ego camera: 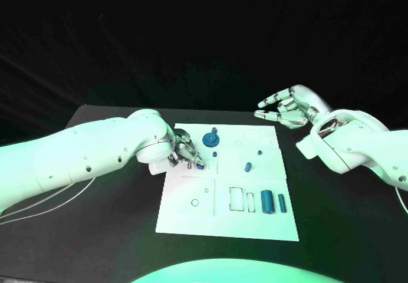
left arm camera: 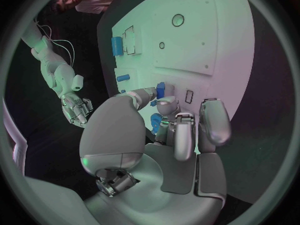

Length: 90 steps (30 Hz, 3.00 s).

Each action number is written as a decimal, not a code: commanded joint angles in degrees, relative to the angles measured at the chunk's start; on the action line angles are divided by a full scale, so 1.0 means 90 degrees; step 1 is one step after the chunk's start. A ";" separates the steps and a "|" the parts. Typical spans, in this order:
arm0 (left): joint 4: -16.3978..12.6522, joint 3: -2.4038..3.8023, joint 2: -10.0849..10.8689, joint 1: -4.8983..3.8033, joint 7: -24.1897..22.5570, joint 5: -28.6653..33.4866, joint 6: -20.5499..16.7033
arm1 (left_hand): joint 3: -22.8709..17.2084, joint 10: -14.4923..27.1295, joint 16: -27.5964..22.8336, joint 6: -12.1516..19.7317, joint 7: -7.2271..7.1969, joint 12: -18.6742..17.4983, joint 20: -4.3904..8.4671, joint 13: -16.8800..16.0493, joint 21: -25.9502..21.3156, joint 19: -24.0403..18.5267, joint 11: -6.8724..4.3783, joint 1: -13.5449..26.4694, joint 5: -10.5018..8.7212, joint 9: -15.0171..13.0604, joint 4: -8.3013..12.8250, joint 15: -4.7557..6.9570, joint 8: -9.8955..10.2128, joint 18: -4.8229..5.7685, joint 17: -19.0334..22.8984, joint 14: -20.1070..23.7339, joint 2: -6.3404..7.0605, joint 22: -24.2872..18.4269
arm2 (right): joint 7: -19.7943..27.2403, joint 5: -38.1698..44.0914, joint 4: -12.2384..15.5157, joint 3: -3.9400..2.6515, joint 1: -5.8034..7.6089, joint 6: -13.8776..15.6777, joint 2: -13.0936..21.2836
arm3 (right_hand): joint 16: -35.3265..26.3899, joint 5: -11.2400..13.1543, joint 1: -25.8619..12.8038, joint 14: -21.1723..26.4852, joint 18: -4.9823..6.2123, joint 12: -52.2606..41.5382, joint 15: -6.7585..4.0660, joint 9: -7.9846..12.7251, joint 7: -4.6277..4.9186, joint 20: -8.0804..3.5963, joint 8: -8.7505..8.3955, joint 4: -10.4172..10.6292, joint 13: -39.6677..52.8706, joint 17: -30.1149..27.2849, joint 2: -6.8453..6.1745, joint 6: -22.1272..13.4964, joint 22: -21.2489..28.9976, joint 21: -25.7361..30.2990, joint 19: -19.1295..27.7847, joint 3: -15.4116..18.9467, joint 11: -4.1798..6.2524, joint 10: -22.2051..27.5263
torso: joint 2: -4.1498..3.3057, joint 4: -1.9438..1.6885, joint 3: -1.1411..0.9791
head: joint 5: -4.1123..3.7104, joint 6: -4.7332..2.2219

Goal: Assemble the parts on the task board

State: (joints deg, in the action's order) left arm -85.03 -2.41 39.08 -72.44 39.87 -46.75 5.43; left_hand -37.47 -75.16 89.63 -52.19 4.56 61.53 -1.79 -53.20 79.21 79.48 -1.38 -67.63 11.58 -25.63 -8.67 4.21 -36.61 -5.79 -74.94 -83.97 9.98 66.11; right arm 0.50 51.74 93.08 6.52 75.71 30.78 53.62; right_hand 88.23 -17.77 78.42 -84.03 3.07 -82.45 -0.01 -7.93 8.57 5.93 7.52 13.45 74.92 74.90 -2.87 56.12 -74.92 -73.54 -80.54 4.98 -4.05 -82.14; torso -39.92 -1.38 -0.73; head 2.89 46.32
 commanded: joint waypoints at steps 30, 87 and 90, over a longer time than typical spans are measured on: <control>-0.0183 0.0002 -0.0053 0.0191 -0.0003 -0.1413 -0.0324 | -0.0914 -0.0122 0.0041 -0.0123 -0.0215 0.0023 0.0060 -0.0016 0.0041 0.0027 -0.0041 0.0137 -0.0007 -0.0045 0.1009 0.0080 -0.0143 0.0122 -0.1673 -0.0670 0.0014 0.0053 | 0.0008 0.0061 -0.0002 0.0005 -0.0017 -0.0096 0.0008 | -0.0027 -0.0053 -0.0053 -0.0539 0.0126 0.0002 -0.0043 -0.0007 -0.0019 -0.0024 0.0033 0.0006 0.0726 0.1195 0.0018 0.0023 -0.0236 0.0041 0.0020 0.0039 0.0033 -0.0002 | -0.0004 -0.0001 0.0000 | 0.0003 0.0011; -0.0069 0.0004 -0.0146 0.0190 0.0178 -0.1587 0.0045 | -0.0851 -0.0341 0.0041 -0.0236 -0.0291 0.0277 0.0069 -0.0283 0.0062 0.0064 -0.0096 0.0355 -0.0014 -0.0017 0.1009 0.0110 -0.0296 0.0135 -0.1673 -0.0670 -0.0093 0.0111 | 0.0009 0.0061 -0.0023 0.0007 -0.0035 -0.0113 0.0000 | -0.0019 -0.0079 -0.0058 -0.0544 0.0121 -0.0009 -0.0044 -0.0007 -0.0020 -0.0026 0.0038 0.0003 0.0737 0.1214 0.0023 0.0023 -0.0252 0.0023 0.0007 0.0044 0.0034 -0.0014 | -0.0002 0.0004 -0.0004 | 0.0011 0.0021; -0.0053 0.0006 -0.0144 0.0190 0.0173 -0.1577 -0.0005 | -0.0859 -0.0357 0.0041 -0.0246 -0.0297 0.0300 0.0070 -0.0310 0.0066 0.0069 -0.0101 0.0359 -0.0011 -0.0014 0.1019 0.0114 -0.0305 0.0137 -0.1673 -0.0670 -0.0102 0.0118 | 0.0010 0.0061 -0.0024 0.0008 -0.0036 -0.0112 -0.0001 | -0.0019 -0.0079 -0.0058 -0.0544 0.0121 -0.0009 -0.0044 -0.0007 -0.0020 -0.0026 0.0038 0.0003 0.0737 0.1214 0.0023 0.0023 -0.0252 0.0023 0.0007 0.0044 0.0034 -0.0014 | -0.0003 0.0007 -0.0004 | 0.0015 0.0022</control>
State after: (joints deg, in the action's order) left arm -85.68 -2.28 37.80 -70.82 39.82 -60.67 5.43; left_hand -38.83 -77.98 89.63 -52.31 4.06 63.93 -1.32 -55.95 79.43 79.97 -2.14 -64.28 11.21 -25.80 -6.35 4.94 -39.15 -5.19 -74.94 -83.90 9.57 67.09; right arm 0.41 51.75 92.87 6.58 75.44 30.39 53.64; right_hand 88.23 -18.09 78.43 -84.03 3.06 -82.45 -0.01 -7.92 8.57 5.93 7.52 13.46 74.92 74.91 -2.88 56.12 -74.91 -73.54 -80.54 4.98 -4.05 -82.14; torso -39.92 -1.35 -0.74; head 3.00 46.48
